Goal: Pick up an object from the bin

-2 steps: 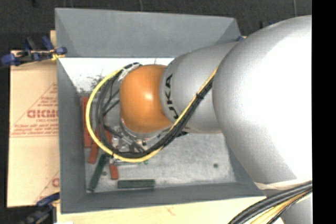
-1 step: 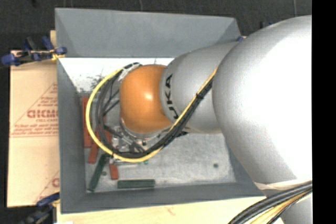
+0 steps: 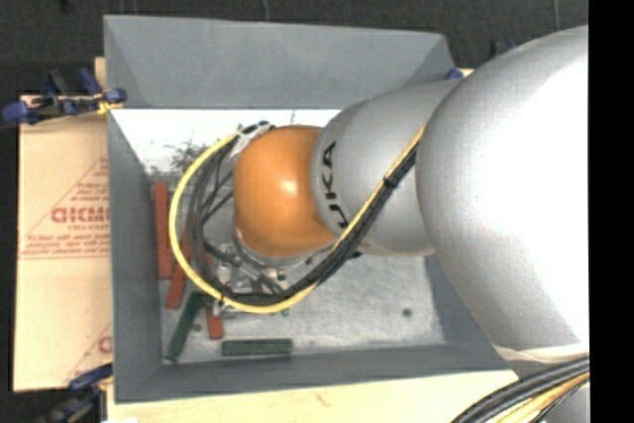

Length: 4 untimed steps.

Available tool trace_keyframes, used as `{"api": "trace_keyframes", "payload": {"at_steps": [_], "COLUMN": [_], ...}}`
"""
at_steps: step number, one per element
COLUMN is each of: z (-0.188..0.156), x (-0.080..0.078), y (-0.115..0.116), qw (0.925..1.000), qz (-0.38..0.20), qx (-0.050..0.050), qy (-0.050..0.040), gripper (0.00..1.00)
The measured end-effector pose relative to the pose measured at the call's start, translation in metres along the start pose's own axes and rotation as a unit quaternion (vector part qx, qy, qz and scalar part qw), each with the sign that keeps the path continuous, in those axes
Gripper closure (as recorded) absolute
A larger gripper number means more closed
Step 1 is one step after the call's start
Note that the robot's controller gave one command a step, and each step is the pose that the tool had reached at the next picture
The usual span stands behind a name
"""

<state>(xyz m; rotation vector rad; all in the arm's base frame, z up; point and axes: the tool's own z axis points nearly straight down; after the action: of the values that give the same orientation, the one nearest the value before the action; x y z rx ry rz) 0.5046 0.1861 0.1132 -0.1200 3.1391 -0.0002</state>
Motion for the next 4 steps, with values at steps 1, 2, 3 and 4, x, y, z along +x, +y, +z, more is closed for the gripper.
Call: {"api": "trace_keyframes", "payload": {"at_steps": [1,2,3,4], "z": [0.002,0.008,0.019,0.004], "x": [-0.004,-0.003,-0.005,0.006], "y": [0.003,0.014,0.017,0.023], "qw": [1.0,0.9999,0.9999,1.0], "qz": [-0.003,0.011,-0.011,0.001], "qx": [0.0,-0.001,-0.002,-0.001], "qy": [-0.0017,-0.0004,-0.003,-0.0008], "gripper": [1.0,1.0,1.0,1.0]}}
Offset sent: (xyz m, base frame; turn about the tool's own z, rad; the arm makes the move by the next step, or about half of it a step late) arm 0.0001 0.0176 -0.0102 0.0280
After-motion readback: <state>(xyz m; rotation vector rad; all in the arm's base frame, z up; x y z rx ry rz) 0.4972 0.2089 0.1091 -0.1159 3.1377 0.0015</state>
